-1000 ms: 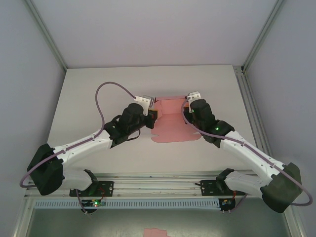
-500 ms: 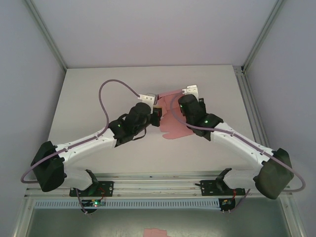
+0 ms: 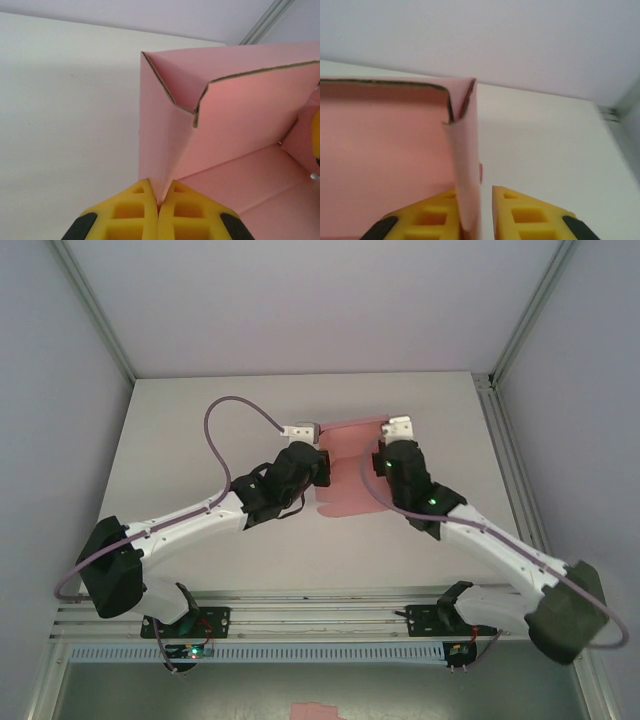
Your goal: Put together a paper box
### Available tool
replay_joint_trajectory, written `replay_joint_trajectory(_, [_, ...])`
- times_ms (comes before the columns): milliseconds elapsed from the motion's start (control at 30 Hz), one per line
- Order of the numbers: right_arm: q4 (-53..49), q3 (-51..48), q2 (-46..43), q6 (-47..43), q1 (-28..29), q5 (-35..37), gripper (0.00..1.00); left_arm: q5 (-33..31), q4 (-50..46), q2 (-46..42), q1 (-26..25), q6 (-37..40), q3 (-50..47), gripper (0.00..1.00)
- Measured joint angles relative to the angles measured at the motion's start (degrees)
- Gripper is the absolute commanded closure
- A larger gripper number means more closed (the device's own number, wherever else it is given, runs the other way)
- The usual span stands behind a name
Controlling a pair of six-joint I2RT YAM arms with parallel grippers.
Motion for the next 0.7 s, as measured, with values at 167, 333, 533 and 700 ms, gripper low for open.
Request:
replay_joint_trajectory(167, [4.31,-3.78,-8.37,-0.85,-4.31,-16.92,0.26,-0.07,0.98,-1.18,0.07,0.11,-1.92,1.0])
replay_joint_trajectory(333, [1.79,-3.23,-15.17,-1.25,-4.87,-25.75,0.02,-0.2,2.03,-3.19,0.13,2.34,-5.01,1.0])
replay_joint_trajectory(533, [-3.34,-1.51,-21.97,-0.13,-7.21,-22.47,0.02,3.98,8.26,-6.29,0.13,8.02,-11.04,1.0])
replay_joint_trajectory(700, [-9.77,4.2,-20.17,3.34,-15.32,-20.55,0.02,11.19,16.26,-9.27,0.13,13.86,-16.94,1.0])
